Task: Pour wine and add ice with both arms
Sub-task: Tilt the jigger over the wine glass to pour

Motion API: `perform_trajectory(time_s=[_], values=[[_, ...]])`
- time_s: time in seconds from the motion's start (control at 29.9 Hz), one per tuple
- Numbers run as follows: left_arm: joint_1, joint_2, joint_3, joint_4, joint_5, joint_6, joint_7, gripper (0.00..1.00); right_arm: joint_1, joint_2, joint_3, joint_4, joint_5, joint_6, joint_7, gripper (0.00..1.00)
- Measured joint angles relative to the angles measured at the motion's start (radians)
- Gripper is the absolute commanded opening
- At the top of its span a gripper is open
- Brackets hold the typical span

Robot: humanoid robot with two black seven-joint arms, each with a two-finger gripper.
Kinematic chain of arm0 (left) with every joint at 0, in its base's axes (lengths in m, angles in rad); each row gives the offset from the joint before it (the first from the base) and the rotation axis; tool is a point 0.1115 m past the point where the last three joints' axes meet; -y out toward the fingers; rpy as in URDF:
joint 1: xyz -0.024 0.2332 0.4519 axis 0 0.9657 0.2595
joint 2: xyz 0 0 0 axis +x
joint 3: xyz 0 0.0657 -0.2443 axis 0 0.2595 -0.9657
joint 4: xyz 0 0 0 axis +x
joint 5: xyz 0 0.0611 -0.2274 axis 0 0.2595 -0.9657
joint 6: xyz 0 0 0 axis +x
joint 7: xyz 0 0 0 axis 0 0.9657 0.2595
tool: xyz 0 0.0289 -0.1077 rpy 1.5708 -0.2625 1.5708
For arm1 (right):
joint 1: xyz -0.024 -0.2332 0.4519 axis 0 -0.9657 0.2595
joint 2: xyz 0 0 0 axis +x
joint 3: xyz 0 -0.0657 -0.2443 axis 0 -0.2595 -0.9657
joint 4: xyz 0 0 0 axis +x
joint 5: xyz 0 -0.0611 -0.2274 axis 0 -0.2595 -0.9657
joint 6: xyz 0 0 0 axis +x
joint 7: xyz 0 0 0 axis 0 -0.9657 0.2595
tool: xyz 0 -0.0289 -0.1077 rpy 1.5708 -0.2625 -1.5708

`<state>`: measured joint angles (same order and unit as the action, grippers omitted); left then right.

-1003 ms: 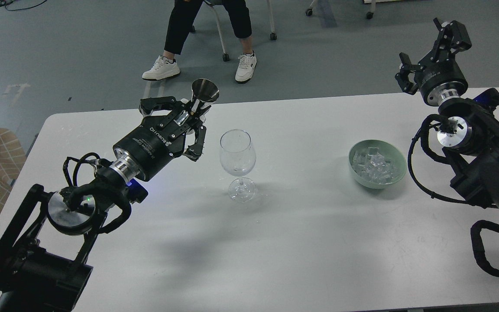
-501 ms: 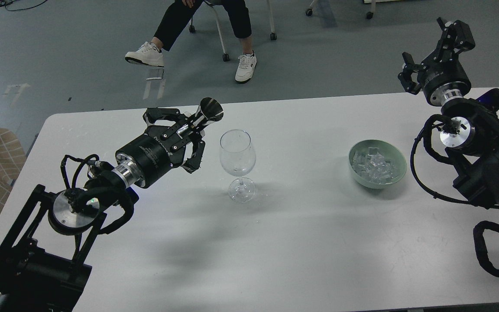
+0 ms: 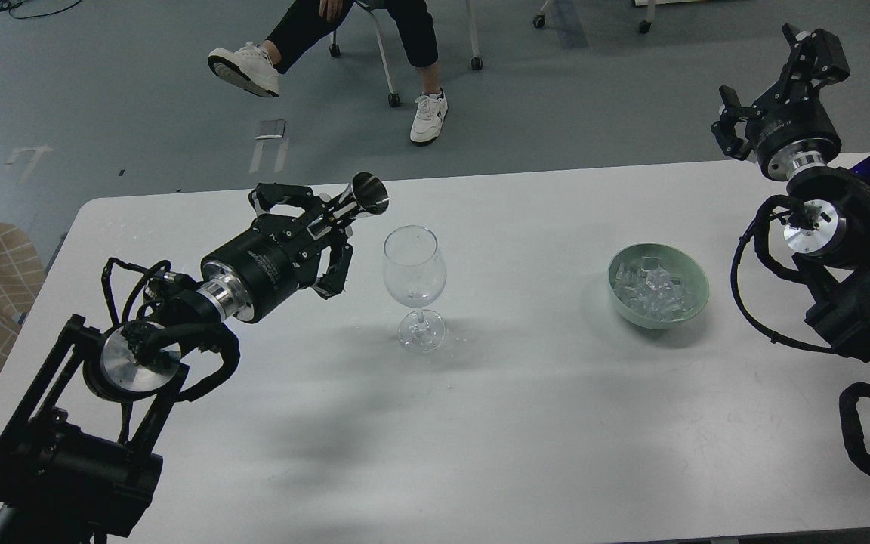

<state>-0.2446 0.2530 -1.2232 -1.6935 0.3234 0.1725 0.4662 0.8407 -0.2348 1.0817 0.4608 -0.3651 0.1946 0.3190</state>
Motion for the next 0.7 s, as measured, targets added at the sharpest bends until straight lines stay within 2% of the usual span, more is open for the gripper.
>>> perform_trajectory(time_s=[0.7], values=[[-0.029,0.003,0.019,0.009,0.15,-0.012,0.005,0.11,0.0,-0.001,0.006,0.001,0.002,0.0,0.001,1.0]])
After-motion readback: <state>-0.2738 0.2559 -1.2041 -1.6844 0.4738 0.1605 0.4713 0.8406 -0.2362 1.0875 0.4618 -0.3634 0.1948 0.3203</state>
